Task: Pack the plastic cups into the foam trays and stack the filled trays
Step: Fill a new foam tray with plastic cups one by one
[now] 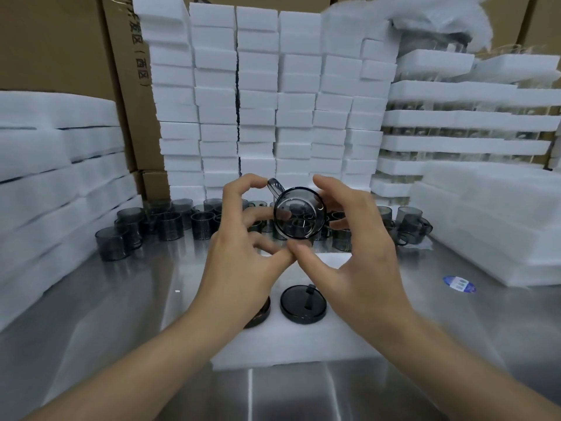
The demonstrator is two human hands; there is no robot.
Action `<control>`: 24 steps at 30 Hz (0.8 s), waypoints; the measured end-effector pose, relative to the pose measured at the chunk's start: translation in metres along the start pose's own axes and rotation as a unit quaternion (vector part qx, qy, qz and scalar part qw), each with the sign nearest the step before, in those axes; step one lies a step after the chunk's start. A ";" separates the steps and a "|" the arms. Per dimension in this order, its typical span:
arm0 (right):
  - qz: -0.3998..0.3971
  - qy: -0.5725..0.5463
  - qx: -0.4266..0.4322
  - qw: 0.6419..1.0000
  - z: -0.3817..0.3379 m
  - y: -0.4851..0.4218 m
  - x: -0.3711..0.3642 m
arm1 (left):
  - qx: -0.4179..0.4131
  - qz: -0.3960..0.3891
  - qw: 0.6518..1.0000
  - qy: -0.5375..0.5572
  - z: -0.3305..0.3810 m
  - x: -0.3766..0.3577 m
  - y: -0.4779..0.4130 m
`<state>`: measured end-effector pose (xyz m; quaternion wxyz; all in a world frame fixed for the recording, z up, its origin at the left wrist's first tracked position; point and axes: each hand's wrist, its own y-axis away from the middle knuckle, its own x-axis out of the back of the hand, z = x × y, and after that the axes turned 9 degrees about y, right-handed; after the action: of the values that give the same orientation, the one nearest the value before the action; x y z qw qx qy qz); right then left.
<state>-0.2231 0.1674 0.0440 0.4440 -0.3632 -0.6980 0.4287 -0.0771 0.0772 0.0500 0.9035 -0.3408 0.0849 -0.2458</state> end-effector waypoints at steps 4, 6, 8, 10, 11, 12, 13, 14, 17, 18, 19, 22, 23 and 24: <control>-0.003 0.022 0.003 1.000 0.001 -0.001 0.000 | -0.004 0.008 0.999 -0.031 0.000 -0.001 0.000; -0.004 0.028 0.005 1.000 0.000 -0.001 0.000 | -0.001 0.013 0.999 -0.041 0.000 -0.001 0.000; -0.006 0.028 0.008 1.000 0.000 -0.001 0.001 | 0.006 0.014 1.000 -0.026 0.000 -0.001 0.000; -0.013 0.026 0.011 1.000 -0.001 -0.001 0.001 | 0.020 0.011 1.000 -0.004 -0.001 0.000 -0.001; -0.018 0.026 0.014 0.999 -0.001 -0.001 0.001 | 0.027 0.009 1.000 0.005 -0.002 0.001 -0.001; -0.022 0.027 0.015 0.999 -0.002 0.000 0.001 | 0.032 0.007 0.999 0.012 -0.003 0.002 -0.001; -0.025 0.027 0.015 0.999 -0.002 0.000 0.001 | 0.034 0.005 0.999 0.015 -0.003 0.002 -0.001; -0.027 0.028 0.015 0.999 -0.003 0.000 0.000 | 0.033 0.003 0.999 0.016 -0.003 0.002 -0.001; -0.030 0.028 0.011 0.999 -0.003 0.001 0.000 | 0.016 0.002 1.000 0.005 -0.002 0.001 -0.001; -0.030 0.027 0.010 0.999 -0.003 0.001 0.001 | 0.006 0.002 1.000 -0.006 -0.001 0.001 0.000; -0.029 0.027 0.008 0.999 -0.003 0.001 0.001 | -0.006 0.005 1.000 -0.020 0.000 0.001 0.000; -0.029 0.029 0.008 0.999 -0.003 0.002 0.000 | -0.033 0.018 0.998 -0.056 0.000 0.000 0.002; -0.030 0.030 0.009 0.999 -0.003 0.002 0.000 | -0.037 0.018 0.997 -0.060 -0.001 0.000 0.002; -0.031 0.030 0.009 0.999 -0.003 0.002 -0.001 | -0.038 0.018 0.997 -0.062 -0.001 0.000 0.002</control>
<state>-0.2200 0.1683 0.0423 0.4813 -0.3498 -0.6914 0.4098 -0.0768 0.0782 0.0477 0.8975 -0.3884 0.0439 -0.2042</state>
